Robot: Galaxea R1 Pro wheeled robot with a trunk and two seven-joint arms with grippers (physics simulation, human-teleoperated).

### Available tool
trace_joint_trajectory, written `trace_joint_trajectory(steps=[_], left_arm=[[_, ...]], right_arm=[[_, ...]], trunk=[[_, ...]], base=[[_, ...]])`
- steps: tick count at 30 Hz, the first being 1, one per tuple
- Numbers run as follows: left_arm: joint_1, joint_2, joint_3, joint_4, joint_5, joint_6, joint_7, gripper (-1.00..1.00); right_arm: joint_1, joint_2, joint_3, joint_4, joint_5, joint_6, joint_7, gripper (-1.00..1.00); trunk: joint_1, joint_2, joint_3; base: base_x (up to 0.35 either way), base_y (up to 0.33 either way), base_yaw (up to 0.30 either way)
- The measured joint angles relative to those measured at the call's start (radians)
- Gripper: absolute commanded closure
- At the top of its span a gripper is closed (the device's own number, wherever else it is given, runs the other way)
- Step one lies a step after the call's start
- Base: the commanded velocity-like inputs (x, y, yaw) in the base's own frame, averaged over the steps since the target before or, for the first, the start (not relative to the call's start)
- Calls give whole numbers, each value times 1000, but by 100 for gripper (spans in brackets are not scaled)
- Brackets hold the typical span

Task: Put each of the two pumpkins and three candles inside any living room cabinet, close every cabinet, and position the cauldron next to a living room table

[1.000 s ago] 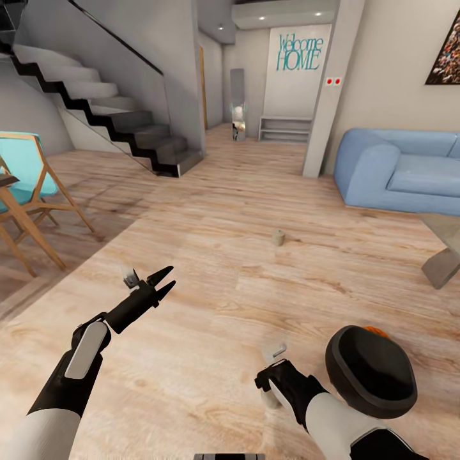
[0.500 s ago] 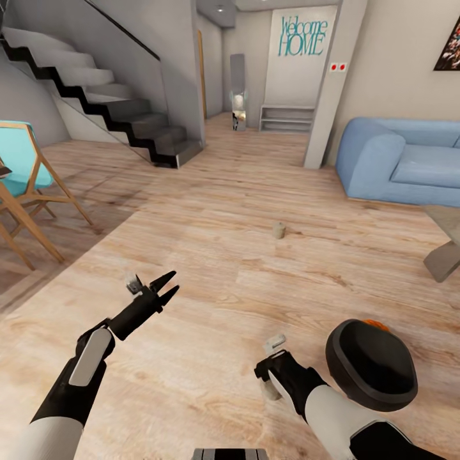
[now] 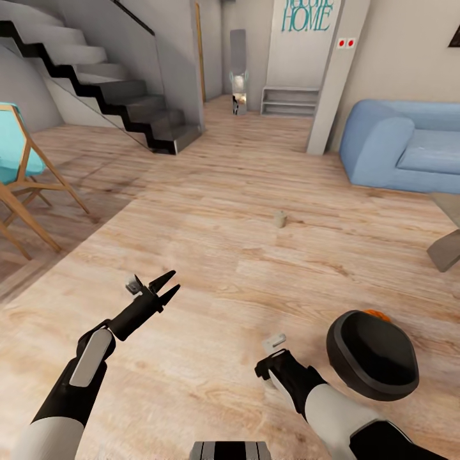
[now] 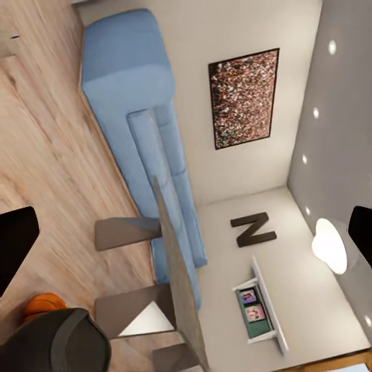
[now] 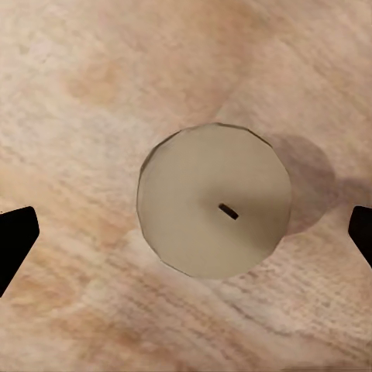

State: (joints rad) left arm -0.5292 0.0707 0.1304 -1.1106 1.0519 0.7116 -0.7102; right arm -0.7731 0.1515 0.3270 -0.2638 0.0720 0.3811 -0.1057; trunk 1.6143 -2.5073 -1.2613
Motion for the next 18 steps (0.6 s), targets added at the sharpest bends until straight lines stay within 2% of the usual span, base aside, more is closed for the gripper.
trace_joint_trajectory(steps=[18], left_arm=[[0,0,0,0,0,0,0,-100]], right_arm=[[-2,-13,-7,-47,-2,0,-8,-100]], trunk=[[8,-4,-70]], base=[[0,0,0]])
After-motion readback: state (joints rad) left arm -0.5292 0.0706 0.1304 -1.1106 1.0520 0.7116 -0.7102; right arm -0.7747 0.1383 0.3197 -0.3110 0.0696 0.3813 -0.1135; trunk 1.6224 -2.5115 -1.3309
